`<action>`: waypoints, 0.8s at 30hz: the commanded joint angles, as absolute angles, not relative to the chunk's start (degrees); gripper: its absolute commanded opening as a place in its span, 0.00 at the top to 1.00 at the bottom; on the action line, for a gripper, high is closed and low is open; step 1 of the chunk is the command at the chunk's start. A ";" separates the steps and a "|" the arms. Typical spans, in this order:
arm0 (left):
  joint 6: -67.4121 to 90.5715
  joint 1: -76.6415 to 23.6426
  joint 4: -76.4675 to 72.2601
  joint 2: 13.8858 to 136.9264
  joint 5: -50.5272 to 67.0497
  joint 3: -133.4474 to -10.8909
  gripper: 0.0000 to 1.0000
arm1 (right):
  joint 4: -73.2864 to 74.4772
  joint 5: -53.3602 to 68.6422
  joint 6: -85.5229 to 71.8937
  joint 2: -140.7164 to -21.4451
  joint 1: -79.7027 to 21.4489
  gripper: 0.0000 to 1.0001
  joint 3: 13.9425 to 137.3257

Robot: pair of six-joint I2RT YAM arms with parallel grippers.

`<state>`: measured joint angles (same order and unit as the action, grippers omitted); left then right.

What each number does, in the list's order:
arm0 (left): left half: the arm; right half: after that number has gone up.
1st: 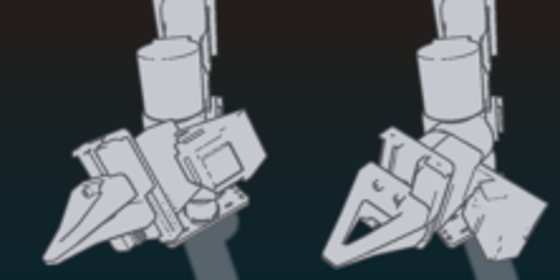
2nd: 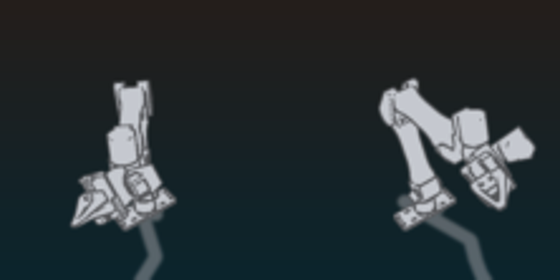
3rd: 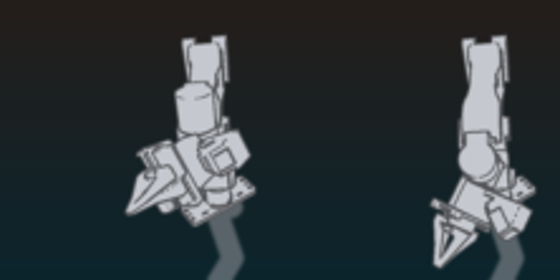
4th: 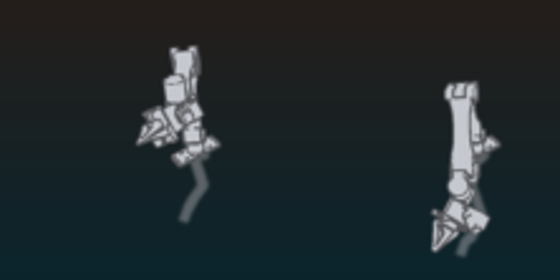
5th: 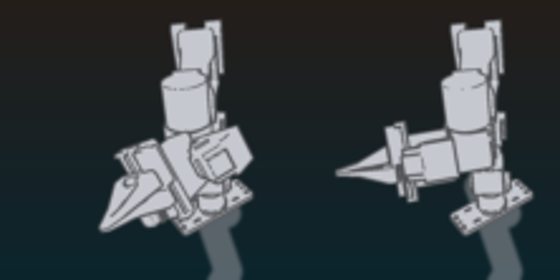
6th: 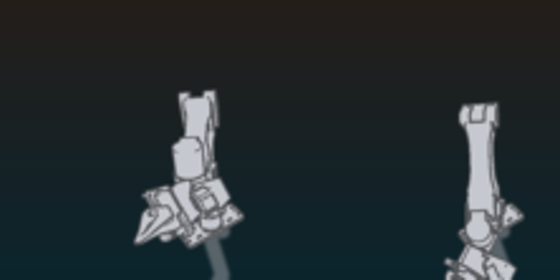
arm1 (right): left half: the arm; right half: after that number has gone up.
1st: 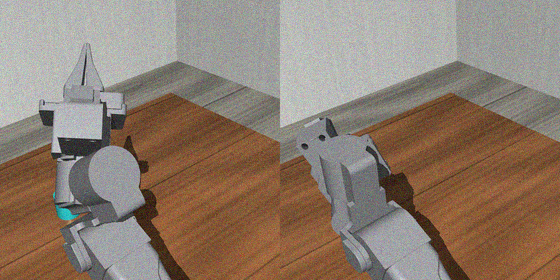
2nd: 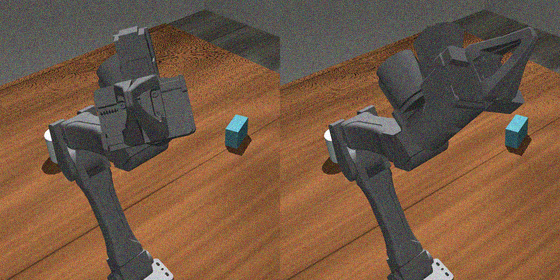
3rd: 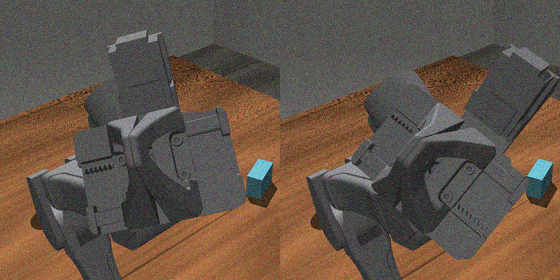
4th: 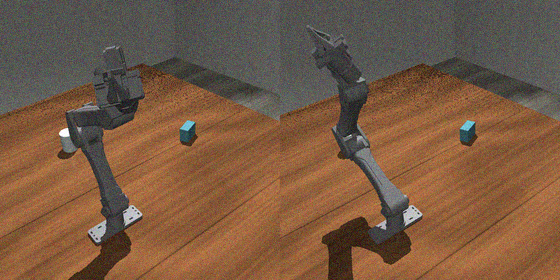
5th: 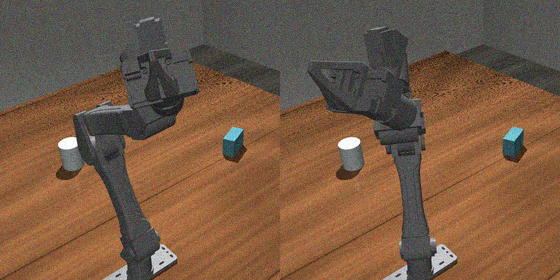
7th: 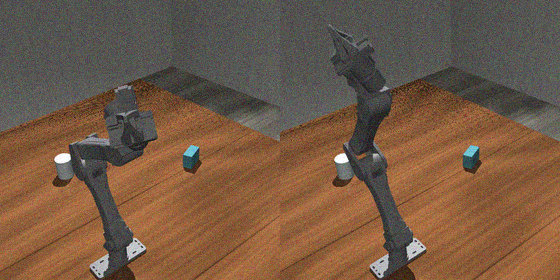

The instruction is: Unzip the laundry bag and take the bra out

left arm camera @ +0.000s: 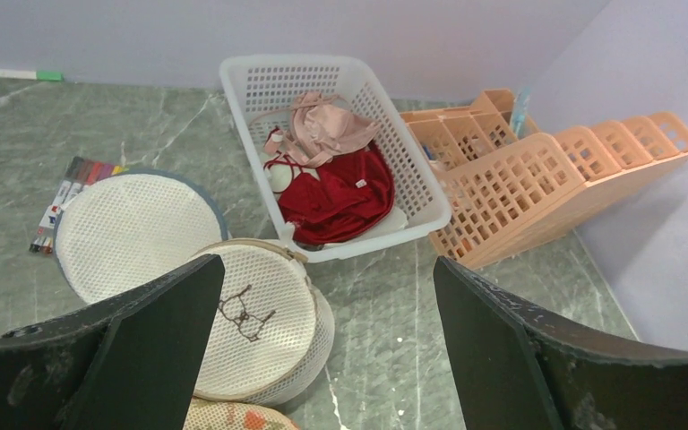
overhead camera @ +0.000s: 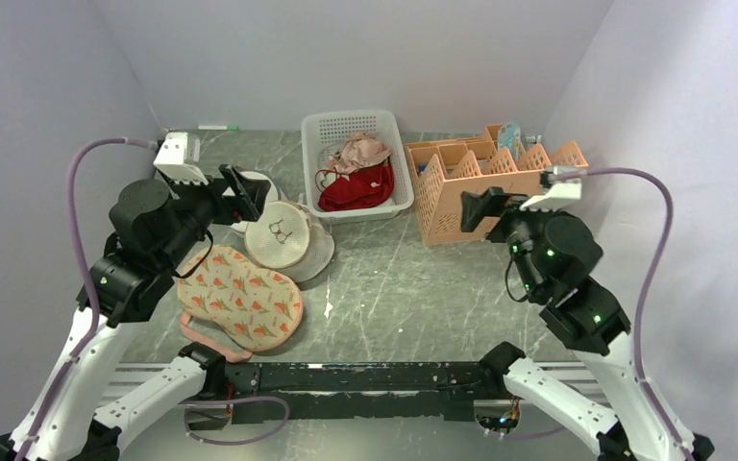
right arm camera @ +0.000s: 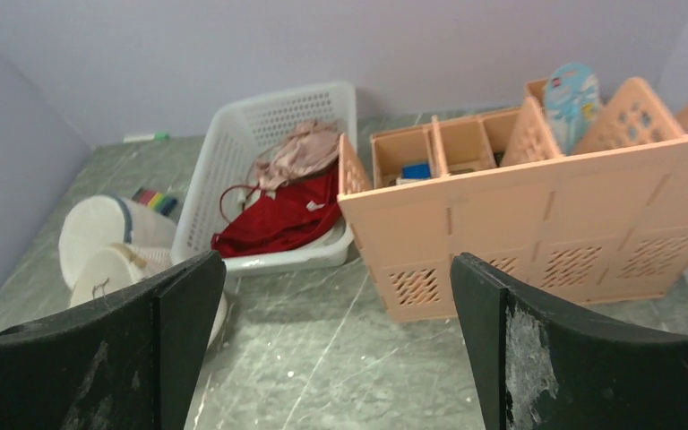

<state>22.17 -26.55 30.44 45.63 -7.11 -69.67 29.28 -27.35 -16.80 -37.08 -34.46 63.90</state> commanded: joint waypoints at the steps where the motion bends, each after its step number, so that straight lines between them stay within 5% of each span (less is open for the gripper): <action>1: 20.33 -24.69 25.86 45.58 -4.14 -67.35 0.01 | 27.30 -30.19 -18.18 -40.76 -40.06 0.00 62.83; 13: 20.15 -21.58 28.75 45.24 -3.02 -65.11 0.01 | 12.07 -15.09 -20.14 -47.97 -50.44 0.00 50.79; 24: 23.16 -20.70 34.40 42.03 -1.06 -67.10 0.01 | -4.10 -9.04 -24.50 -73.65 -63.08 0.00 46.77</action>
